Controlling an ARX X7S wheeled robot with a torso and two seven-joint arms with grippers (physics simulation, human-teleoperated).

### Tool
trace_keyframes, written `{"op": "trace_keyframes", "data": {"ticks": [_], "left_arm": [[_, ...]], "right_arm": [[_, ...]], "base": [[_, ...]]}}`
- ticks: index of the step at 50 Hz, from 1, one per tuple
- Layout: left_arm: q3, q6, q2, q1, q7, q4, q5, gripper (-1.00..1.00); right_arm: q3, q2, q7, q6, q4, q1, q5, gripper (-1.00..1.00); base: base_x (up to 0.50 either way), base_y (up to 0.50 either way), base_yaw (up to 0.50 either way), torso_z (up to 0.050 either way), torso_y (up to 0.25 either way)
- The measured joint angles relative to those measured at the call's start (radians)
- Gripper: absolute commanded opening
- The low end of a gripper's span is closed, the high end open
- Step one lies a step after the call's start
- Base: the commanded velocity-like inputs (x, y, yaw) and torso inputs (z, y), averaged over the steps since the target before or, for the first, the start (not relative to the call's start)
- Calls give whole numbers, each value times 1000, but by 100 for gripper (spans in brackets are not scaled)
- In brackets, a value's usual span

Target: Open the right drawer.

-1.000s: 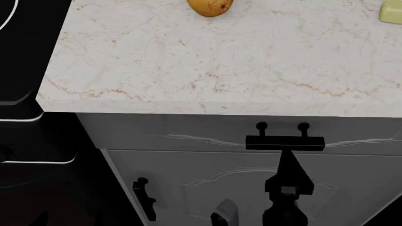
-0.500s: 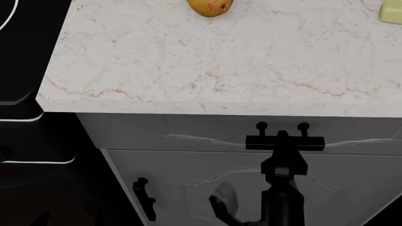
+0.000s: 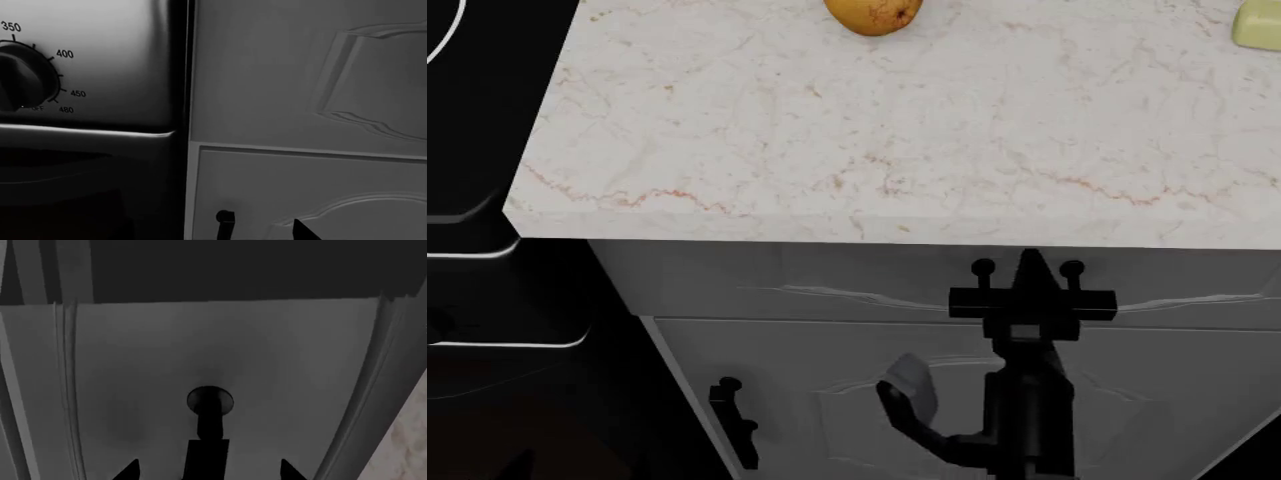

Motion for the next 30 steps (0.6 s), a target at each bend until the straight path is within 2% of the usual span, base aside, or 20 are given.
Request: {"op": "trace_keyframes", "data": {"ticks": [17,30], "left_arm": [[6,2,-4,-3,-4,-2,-6,100],[10,3,-8,-4,-9,0,-9,100]], "right_arm": [[14,-6,30,-47,31,6,40,-100],[8,26,2,-35,-42,-21,39,-100]], "base": [[1,0,0,0,0],[0,0,0,0,0]]}}
